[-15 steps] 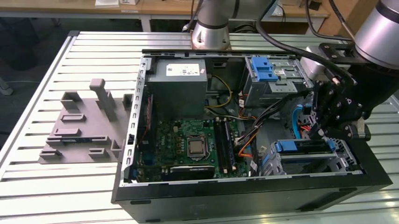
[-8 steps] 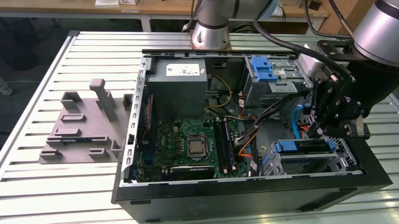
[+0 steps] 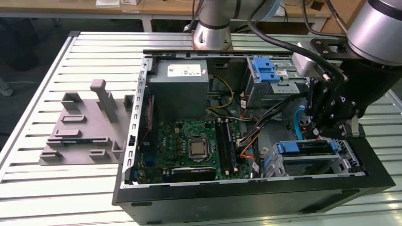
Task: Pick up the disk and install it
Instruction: 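Insert the second disk wire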
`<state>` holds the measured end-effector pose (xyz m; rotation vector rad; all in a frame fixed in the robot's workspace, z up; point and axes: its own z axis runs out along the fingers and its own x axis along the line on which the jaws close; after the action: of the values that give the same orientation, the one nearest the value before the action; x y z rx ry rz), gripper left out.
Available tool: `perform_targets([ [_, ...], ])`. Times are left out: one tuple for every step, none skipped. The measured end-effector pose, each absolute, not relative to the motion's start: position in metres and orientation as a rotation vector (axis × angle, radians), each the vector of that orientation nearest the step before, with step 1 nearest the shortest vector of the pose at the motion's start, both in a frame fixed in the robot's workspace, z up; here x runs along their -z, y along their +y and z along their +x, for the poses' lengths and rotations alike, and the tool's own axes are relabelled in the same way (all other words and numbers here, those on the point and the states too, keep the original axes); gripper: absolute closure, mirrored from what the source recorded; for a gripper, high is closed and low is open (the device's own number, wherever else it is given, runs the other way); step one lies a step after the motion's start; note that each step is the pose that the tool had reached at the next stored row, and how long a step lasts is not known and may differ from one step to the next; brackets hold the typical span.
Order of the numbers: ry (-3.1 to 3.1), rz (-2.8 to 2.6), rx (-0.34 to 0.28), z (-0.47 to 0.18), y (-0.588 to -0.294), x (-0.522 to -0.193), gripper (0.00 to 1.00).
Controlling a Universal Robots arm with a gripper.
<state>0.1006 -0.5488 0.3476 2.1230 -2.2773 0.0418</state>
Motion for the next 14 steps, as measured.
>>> perform_targets([
  [-2.277,2.123,-0.042,0.1,-0.549,-0.348,0.89],
  [-2.278,2.123,-0.042,0.098,-0.549,-0.35,0.89],
  [-2.277,2.123,-0.042,0.098,-0.549,-0.352,0.89],
  [-2.277,2.123,-0.042,0.097,-0.549,-0.354,0.89],
  [-2.277,2.123,-0.042,0.096,-0.549,-0.357,0.89],
  [-2.277,2.123,-0.042,0.096,-0.549,-0.36,0.89],
  [-2.278,2.123,-0.042,0.095,-0.549,-0.362,0.89],
  [-2.277,2.123,-0.042,0.095,-0.549,-0.365,0.89],
  [-2.277,2.123,-0.042,0.095,-0.548,-0.367,0.89],
  [-2.277,2.123,-0.042,0.094,-0.548,-0.37,0.89],
  [-2.277,2.123,-0.042,0.094,-0.548,-0.372,0.89],
  [-2.278,2.123,-0.042,0.094,-0.547,-0.374,0.89],
  [-2.278,2.123,-0.042,0.094,-0.546,-0.375,0.89],
  [-2.277,2.123,-0.042,0.094,-0.546,-0.377,0.89],
])
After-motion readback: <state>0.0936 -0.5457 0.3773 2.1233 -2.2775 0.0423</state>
